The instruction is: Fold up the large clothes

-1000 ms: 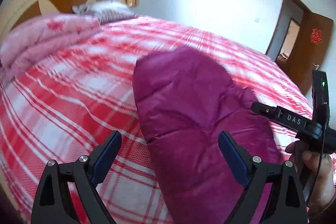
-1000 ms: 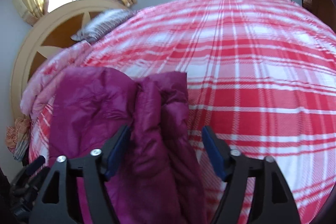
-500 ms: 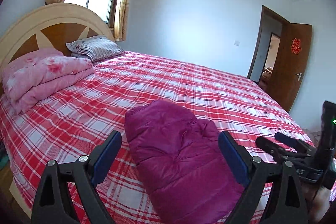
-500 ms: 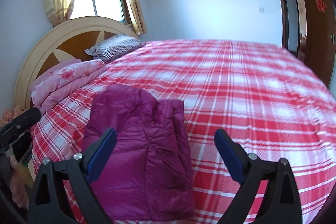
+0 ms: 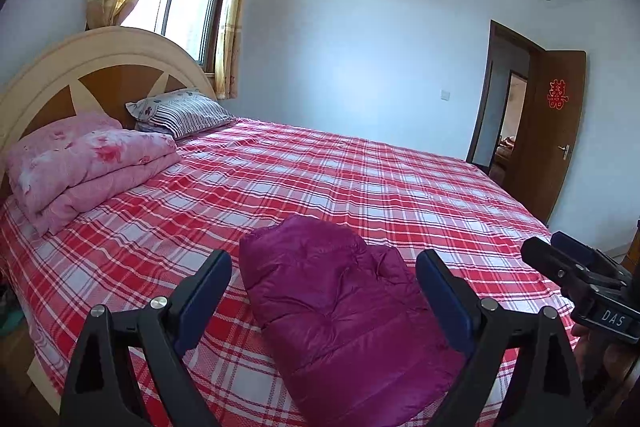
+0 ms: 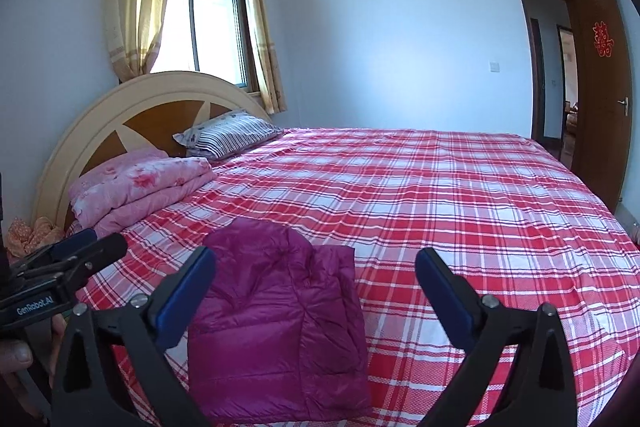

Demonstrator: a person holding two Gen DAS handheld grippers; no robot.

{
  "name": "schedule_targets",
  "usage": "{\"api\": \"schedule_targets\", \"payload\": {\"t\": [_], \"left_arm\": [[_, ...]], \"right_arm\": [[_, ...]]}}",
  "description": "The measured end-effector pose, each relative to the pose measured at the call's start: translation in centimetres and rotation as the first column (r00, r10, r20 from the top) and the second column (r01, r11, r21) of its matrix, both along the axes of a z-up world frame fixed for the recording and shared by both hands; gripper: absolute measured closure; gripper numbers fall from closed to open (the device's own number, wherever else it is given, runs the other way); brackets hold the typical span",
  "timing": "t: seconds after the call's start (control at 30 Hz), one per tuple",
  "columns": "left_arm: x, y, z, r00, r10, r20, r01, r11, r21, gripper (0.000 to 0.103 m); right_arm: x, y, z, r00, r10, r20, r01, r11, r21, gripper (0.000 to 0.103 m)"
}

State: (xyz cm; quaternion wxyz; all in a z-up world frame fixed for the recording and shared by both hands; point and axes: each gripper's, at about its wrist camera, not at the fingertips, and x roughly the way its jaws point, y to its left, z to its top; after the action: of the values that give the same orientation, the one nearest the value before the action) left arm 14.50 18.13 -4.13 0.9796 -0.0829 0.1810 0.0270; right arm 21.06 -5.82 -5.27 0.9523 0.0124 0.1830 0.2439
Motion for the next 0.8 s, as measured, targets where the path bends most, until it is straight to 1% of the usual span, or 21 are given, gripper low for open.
{"api": "schedule_targets", "payload": {"t": [0.1,0.3,0.53,0.8], "left_arm": [[-0.1,-0.1,0.2,1.000,0.001,0.005,-0.001,1.000,0.007,0.009],[-0.8,-0.4,0.8,0.999,0.018,0.038,-0.020,0.999,0.044,0.009],[-0.8,-0.3,0.9,0.999,0.023,0.038,-0.025,0.999,0.040,0.009],[-0.9,-0.7,0.9,0.999,0.029,0.044,-0.032,0.998,0.058,0.009]], "right_arm": [[-0.4,-0.3,0.3,1.000,-0.003,0.008,0.003,1.000,0.008,0.001],[-1.2,-0.5,1.1,1.000,0.000,0.030,-0.001,1.000,0.012,0.000],[-1.6,-0.7,1.3,0.999,0.005,0.040,-0.006,1.000,0.017,0.000],[-1.9,-0.9,1.5,0.999,0.006,0.048,-0.007,1.000,0.025,0.000]]}}
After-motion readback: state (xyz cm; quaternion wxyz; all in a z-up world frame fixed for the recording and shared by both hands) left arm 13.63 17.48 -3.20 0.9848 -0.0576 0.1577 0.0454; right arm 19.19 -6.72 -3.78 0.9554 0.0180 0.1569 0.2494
